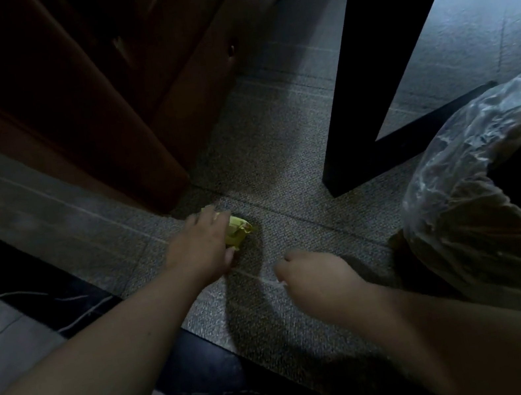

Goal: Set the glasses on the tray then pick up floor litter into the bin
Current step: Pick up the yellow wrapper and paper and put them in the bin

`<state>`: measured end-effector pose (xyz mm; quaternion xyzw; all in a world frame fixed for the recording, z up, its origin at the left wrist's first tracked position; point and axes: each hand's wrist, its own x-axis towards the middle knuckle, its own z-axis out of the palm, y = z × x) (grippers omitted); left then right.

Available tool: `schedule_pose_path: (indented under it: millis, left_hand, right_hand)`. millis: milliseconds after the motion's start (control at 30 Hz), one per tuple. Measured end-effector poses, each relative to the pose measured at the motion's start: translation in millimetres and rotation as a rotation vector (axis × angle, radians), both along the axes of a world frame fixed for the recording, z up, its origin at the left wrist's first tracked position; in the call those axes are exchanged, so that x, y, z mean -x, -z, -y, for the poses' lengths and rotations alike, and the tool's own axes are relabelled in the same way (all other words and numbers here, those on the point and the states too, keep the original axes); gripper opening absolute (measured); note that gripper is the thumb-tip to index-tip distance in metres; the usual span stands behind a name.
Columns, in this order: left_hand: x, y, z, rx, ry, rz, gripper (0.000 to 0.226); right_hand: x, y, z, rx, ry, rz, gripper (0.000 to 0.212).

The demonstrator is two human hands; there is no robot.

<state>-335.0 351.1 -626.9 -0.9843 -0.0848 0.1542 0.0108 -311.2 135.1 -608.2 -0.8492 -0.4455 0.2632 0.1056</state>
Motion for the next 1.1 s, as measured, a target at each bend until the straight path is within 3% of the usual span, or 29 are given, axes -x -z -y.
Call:
schedule_pose_path:
  millis: [167, 233, 367, 500, 633, 767, 933, 1100]
  left_hand:
    - [-11, 19, 9, 0.052, -0.115, -0.22, 0.09]
    - [-12, 26, 11, 0.047, -0.124, -0.259, 0.082]
    - [-5, 33, 14, -0.011, -0.05, -0.204, 0.043]
    - [1, -2, 28, 0.124, -0.002, -0.112, 0.038]
    - [0, -78, 60, 0.305, 0.129, 0.09, 0.039]
    - [-12, -166, 101, 0.434, 0.329, 0.264, 0.039]
    - [-46, -234, 151, 0.671, 0.481, 0.287, 0.028]
    - [-71, -251, 201, 0.73, 0.528, 0.334, 0.021]
  right_hand:
    - [-10, -62, -18, -0.074, -0.187, 0.232, 0.019]
    - [-15, -85, -19, -0.073, -0.212, 0.3, 0.023]
    - [-23, -130, -7, -0.078, -0.33, 0.384, 0.027]
    - [-32, -190, 39, -0.086, -0.424, 0.344, 0.029]
    - [-51, -234, 99, -0.116, -0.235, 0.433, 0.009]
    - [-66, -246, 153, -0.196, 0.044, 0.481, 0.008]
    - [-83, -242, 213, -0.318, 0.361, 0.301, 0.005]
    - [-87, -217, 251, -0.3, 0.54, 0.3, 0.017]
